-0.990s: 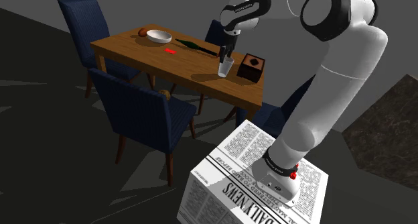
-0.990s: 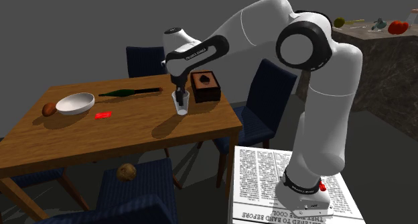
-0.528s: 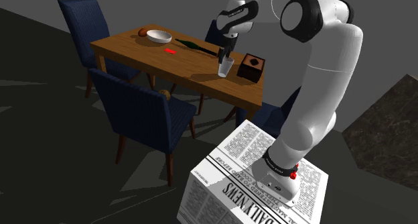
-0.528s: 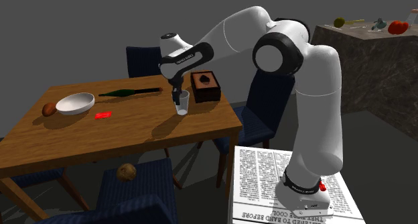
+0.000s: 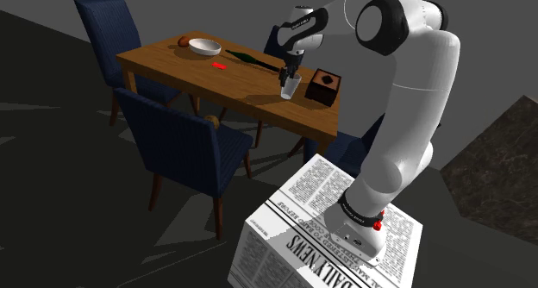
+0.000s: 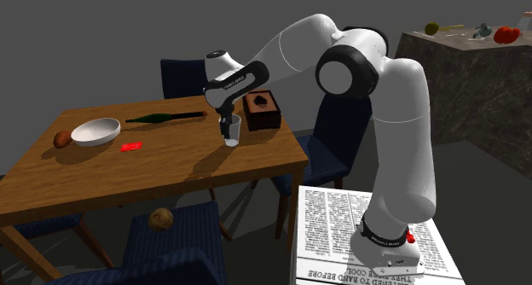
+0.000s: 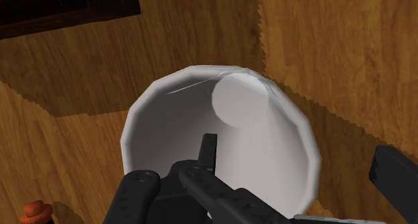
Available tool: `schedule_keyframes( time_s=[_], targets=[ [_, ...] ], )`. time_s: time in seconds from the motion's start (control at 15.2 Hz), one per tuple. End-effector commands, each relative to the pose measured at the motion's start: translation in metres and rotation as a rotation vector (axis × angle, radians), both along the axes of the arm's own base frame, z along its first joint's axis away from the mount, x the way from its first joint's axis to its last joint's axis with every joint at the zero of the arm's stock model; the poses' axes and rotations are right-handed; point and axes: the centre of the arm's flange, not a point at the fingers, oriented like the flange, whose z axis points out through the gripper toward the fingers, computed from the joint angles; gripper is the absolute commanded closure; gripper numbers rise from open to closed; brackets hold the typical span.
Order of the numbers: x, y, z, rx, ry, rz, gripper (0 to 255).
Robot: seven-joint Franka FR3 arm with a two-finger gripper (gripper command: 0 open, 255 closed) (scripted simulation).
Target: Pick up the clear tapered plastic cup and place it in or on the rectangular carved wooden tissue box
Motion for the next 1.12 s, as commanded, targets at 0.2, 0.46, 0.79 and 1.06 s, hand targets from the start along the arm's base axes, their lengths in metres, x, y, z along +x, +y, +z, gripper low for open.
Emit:
schedule_keyframes(
  time_s=[0.2,0.46,0.79,1.06],
  targets=[
    [0.000,0.000,0.000,0.000,0.000,0.000,0],
    [0.000,0.000,0.000,0.000,0.000,0.000,255],
    [0.000,0.000,0.000,0.000,0.000,0.000,255],
    [0.000,0.000,0.015,0.000,0.000,0.000,255]
  ],
)
